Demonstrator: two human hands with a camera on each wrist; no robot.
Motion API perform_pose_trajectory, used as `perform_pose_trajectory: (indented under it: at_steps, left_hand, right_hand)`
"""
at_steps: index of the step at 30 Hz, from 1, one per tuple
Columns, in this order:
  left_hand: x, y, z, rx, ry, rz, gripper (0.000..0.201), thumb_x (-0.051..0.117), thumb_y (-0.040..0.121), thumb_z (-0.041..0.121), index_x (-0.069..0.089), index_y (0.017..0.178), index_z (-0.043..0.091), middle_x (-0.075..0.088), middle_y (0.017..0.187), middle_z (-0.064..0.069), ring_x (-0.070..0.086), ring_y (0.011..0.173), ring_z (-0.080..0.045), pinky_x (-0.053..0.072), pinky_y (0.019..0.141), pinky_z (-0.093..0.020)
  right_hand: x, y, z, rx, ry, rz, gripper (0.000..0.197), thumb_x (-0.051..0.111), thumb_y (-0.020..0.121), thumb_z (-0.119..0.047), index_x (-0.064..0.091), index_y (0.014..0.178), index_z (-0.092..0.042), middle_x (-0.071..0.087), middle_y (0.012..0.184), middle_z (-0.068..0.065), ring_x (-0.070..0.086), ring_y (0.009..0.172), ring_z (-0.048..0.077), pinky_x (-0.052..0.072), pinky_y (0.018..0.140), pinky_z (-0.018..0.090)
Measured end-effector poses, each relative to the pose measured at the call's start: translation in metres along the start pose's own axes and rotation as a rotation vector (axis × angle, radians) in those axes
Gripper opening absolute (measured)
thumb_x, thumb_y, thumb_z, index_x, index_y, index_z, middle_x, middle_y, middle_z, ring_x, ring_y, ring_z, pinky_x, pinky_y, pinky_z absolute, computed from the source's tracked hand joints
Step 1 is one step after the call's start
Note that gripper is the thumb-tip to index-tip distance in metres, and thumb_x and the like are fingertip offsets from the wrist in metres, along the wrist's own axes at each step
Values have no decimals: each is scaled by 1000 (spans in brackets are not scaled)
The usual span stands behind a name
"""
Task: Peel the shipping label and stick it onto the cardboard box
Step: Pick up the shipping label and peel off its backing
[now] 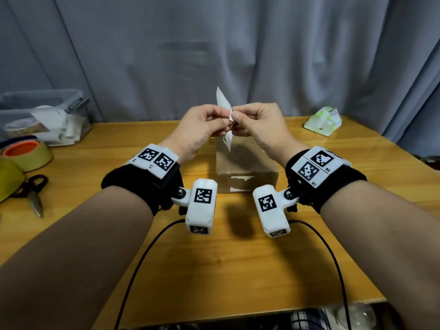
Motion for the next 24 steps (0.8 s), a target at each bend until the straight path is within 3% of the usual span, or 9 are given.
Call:
perform_pose_trajectory:
  at_steps: [6, 14, 20, 24]
  left_hand:
    - [-3, -2, 0, 2, -7, 29, 14, 54, 88, -3, 65, 92, 5, 64, 76, -5, 62, 63, -3, 53, 65, -13]
    - [-4, -4, 7, 46, 39, 66, 18, 65, 84, 6, 66, 100, -3, 66, 81, -4, 63, 75, -9, 54, 76, -18]
    - [-8, -4, 10, 66, 85, 116, 21, 64, 84, 6, 66, 100, -7, 65, 80, -7, 59, 81, -18, 52, 70, -14]
    - [-8, -5, 10, 67, 110, 106, 19, 64, 85, 8, 68, 99, -5, 66, 83, -9, 59, 83, -18, 52, 73, -15]
  right_hand:
    - [1, -3, 0, -7, 9, 3, 21, 56, 89, -4, 66, 106, 4, 69, 75, 4, 67, 61, 3, 57, 63, 16]
    - [-2, 0, 1, -8, 26, 23, 22, 56, 90, -5, 66, 107, 4, 69, 80, 6, 69, 65, 4, 56, 64, 17]
    - [0, -1, -1, -23, 17, 16, 21, 56, 90, -5, 66, 107, 3, 69, 80, 3, 68, 66, 4, 56, 66, 17]
    - [1, -1, 0, -19, 25, 13, 22, 56, 90, -5, 66, 107, 2, 69, 80, 4, 69, 67, 4, 57, 68, 18]
Point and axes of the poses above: each hand's wrist, its own y-axis towards the middle knuckle, its own x-axis out of the palm, z = x × y, the point moved 9 cm from there along y, towards the middle knuckle
